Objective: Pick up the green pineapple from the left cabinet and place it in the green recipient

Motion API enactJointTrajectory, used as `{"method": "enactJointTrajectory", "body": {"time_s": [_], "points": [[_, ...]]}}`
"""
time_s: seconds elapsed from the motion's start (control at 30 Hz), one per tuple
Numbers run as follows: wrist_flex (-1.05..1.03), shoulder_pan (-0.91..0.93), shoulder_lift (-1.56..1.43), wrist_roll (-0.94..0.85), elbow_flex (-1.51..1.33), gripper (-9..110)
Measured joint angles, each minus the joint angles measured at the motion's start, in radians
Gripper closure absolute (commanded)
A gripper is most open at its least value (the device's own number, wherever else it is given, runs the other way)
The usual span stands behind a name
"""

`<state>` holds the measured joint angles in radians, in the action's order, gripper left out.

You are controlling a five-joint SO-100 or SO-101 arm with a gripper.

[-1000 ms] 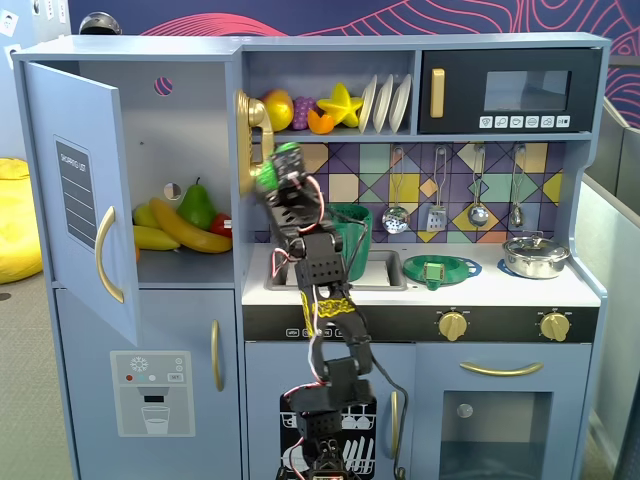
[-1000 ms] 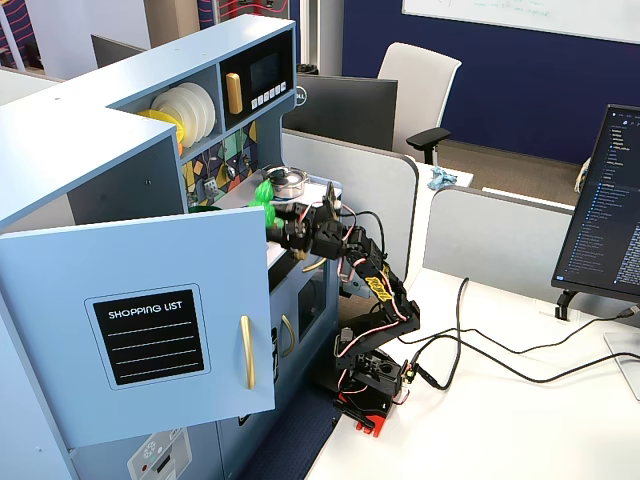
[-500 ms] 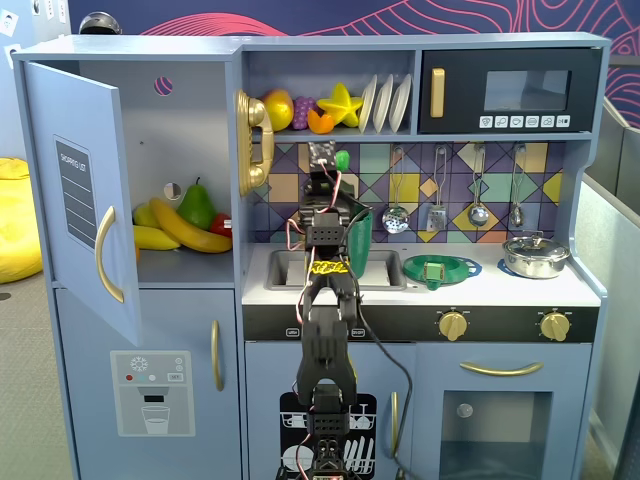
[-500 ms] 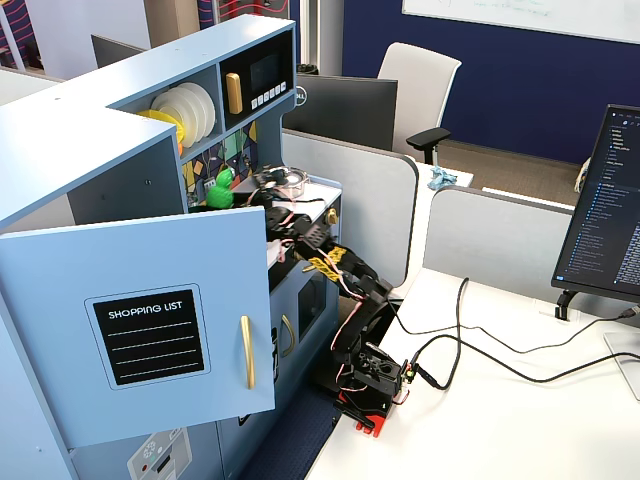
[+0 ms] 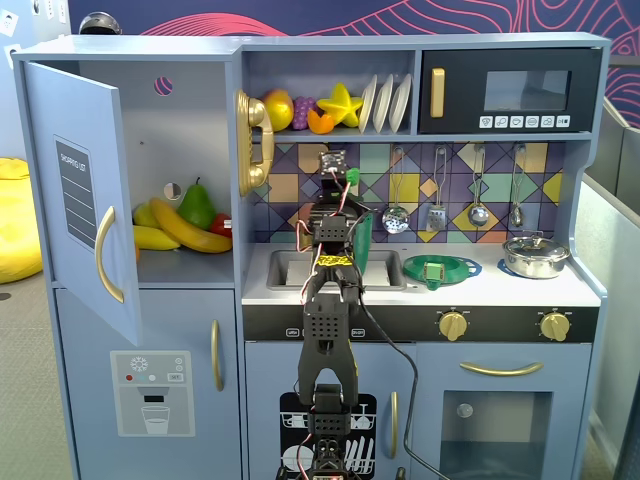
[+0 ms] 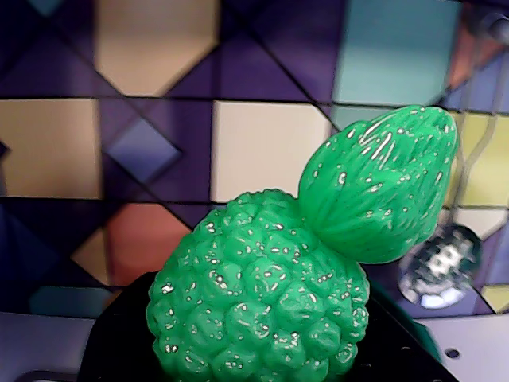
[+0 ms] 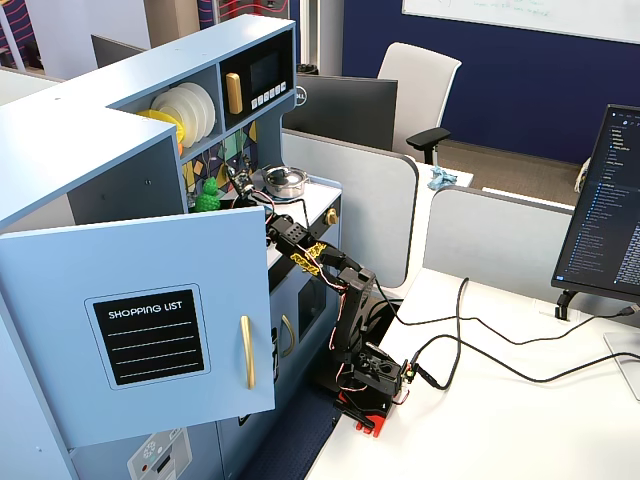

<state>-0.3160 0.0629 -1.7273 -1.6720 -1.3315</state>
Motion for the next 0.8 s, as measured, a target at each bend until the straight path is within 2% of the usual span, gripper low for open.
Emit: {"method": "enactJointTrajectory", "body": {"time_s": [0.1,0.5,0.63,0.8], "points": [[0.002,0.005,0.000,0.043,0.000,62],[-0.021,0.034,-0.046,0.069,-0.002,67],[-0.084,0.018,-0.249,0.067,-0.098,68],[-0.344,-0.029,-0.681,0.049,-0.380,69]]}}
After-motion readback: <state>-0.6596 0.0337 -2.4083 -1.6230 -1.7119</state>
